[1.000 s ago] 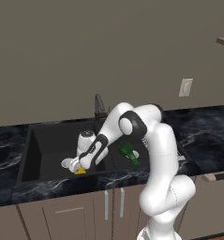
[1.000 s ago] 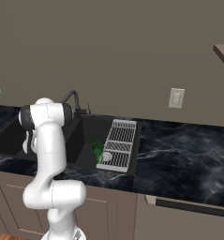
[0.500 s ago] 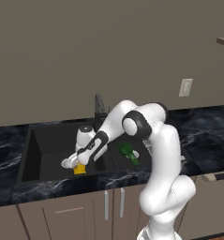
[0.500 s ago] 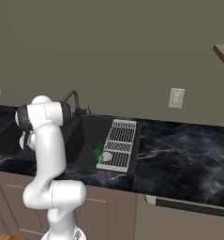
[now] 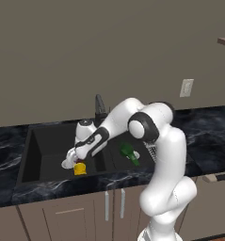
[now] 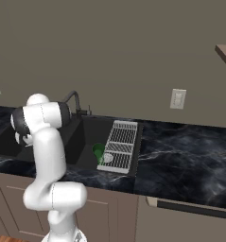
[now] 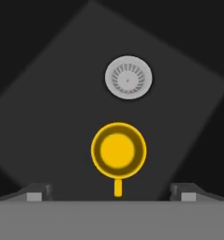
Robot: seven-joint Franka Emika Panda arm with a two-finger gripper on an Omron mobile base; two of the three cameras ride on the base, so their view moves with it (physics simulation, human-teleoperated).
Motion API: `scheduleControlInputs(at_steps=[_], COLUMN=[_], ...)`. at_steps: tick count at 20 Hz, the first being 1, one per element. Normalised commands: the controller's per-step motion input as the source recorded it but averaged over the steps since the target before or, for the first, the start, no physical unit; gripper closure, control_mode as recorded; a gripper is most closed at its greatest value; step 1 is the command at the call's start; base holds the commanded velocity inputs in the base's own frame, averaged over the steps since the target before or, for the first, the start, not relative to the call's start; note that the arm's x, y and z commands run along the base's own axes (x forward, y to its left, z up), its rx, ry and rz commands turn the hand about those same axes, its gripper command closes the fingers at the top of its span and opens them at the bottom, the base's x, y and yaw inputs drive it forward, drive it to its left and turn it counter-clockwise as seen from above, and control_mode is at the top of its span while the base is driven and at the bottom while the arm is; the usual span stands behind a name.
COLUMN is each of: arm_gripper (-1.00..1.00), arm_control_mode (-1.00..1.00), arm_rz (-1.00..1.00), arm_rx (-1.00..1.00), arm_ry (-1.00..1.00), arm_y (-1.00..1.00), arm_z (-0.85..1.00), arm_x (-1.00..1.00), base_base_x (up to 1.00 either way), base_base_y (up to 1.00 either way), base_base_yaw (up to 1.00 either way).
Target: Move any existing items from the left basin to the right basin for drying. Then move the mug from the counter to the left basin of the sink for washing.
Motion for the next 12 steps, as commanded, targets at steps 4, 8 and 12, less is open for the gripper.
scheduleControlInputs(at_steps=[4, 8, 12], arm_gripper=[-1.0, -1.0, -1.0], arm_control_mode=[-1.0, -1.0, -1.0], arm_rz=[-0.02, -0.02, -0.02], arm_rx=[0.0, 0.0, 0.0], arm_ry=[0.0, 0.0, 0.0], arm_y=[0.0, 0.02, 0.05], arm_z=[0.42, 0.42, 0.41], arm_x=[0.0, -0.04, -0.07], base_base_x=[0.0, 0.0, 0.0], base_base_y=[0.0, 0.0, 0.0], base_base_yaw=[0.0, 0.0, 0.0])
